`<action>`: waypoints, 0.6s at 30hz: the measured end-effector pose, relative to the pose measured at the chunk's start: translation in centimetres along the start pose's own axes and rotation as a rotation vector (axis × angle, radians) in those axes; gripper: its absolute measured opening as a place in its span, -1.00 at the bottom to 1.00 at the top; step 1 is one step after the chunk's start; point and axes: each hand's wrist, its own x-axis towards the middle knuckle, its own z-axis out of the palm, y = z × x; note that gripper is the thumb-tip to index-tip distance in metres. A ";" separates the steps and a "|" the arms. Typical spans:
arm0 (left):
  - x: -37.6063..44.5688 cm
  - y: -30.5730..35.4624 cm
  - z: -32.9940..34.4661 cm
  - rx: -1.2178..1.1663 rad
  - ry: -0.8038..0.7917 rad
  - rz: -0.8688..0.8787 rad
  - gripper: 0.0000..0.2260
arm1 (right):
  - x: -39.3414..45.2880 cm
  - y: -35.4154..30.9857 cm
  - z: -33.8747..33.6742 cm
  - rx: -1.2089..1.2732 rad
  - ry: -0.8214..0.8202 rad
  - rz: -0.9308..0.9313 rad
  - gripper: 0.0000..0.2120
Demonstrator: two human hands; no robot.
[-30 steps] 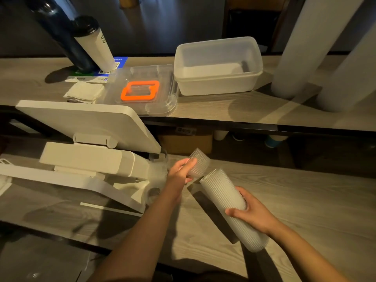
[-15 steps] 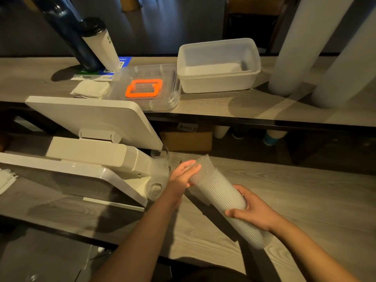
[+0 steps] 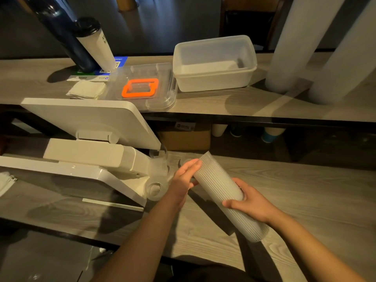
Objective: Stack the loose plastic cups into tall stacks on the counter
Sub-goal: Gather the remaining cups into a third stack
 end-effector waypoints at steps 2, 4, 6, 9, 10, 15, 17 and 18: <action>0.4 -0.5 0.2 0.001 0.004 -0.043 -0.48 | 0.5 -0.3 -0.2 -0.001 0.014 -0.015 -0.27; 0.8 -0.8 0.4 0.001 0.008 -0.075 -0.41 | 1.0 -0.5 -0.3 -0.015 0.030 -0.022 -0.28; 1.4 -0.7 0.4 0.008 0.002 -0.087 -0.37 | 1.4 -0.3 -0.4 -0.017 0.042 -0.015 -0.30; 2.2 -0.4 0.1 0.095 0.008 -0.060 -0.32 | 1.6 0.1 -0.7 -0.019 0.040 0.003 -0.31; 2.6 -0.5 0.1 0.117 0.046 -0.035 -0.33 | 1.7 0.3 -0.8 -0.021 0.042 0.013 -0.30; 5.7 -2.2 -1.3 0.574 0.361 0.119 -0.38 | 2.1 2.3 -1.4 -0.034 0.107 0.057 -0.22; 7.1 -2.7 -1.8 0.799 0.374 0.172 -0.31 | 2.2 3.0 -1.6 -0.030 0.120 0.080 -0.21; 7.8 -2.7 -2.0 0.861 0.358 0.177 -0.29 | 2.3 3.2 -1.7 -0.028 0.123 0.086 -0.22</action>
